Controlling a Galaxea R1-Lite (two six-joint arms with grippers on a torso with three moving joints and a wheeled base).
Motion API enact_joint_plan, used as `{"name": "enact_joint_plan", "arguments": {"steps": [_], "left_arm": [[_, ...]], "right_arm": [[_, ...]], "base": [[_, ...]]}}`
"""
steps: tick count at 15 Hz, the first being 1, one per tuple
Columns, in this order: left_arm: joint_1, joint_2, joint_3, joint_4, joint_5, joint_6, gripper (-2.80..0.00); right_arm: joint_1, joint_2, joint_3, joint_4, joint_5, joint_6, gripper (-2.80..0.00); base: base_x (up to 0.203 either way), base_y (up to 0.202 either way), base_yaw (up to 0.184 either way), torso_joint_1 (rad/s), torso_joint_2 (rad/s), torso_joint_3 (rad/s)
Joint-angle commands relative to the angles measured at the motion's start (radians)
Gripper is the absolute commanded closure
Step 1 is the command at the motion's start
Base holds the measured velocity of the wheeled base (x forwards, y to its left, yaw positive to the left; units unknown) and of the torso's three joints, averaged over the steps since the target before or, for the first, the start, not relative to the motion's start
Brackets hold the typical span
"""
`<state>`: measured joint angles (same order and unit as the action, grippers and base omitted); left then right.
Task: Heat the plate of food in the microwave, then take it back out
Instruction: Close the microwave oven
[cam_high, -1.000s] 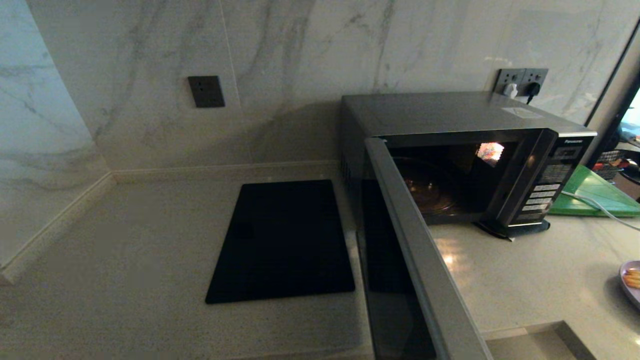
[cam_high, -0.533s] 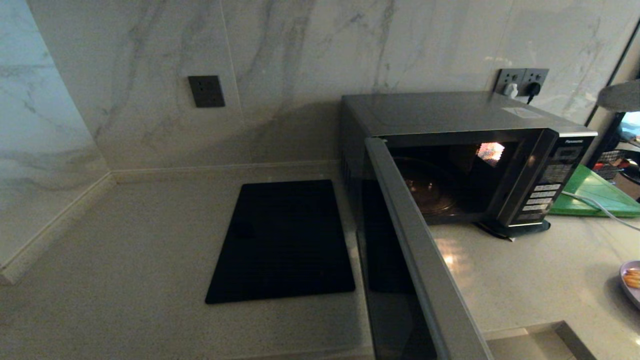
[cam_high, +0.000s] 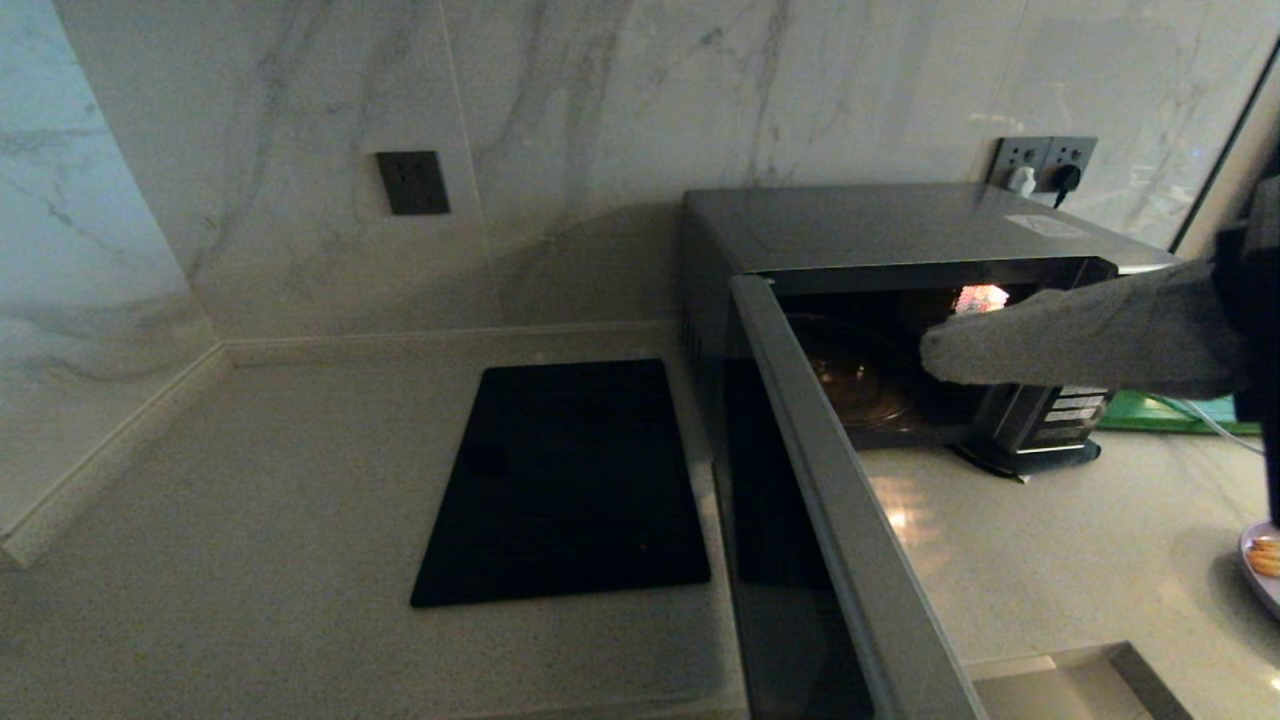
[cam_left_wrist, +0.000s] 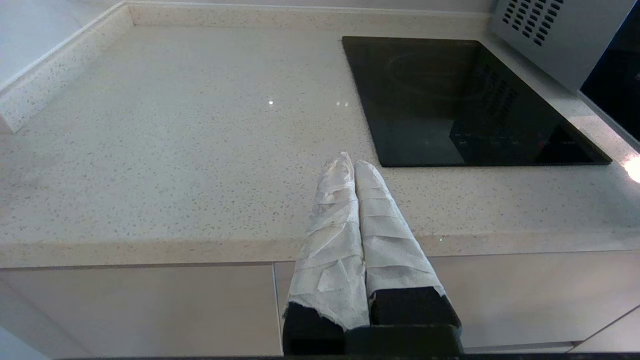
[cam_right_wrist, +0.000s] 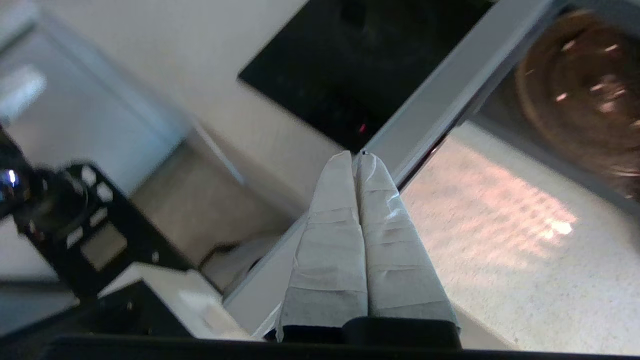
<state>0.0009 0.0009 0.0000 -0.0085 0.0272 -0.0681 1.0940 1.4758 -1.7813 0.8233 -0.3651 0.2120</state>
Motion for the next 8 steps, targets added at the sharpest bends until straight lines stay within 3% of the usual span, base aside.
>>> {"name": "enact_joint_plan", "arguments": {"steps": [1,8], "left_arm": [[0.0,0.001,0.0,0.0,0.0,-0.001,0.0],[0.001,0.001,0.0,0.001,0.0,-0.001,0.0]], "right_arm": [[0.023,0.038,-0.001,0.032,-0.004,0.004,0.0],[0.046,0.137,-0.016,0.144,-0.006,0.095,0.0]], "base": [[0.0,0.0,0.0,0.0,0.0,0.0],[0.0,0.0,0.0,0.0,0.0,0.0]]}}
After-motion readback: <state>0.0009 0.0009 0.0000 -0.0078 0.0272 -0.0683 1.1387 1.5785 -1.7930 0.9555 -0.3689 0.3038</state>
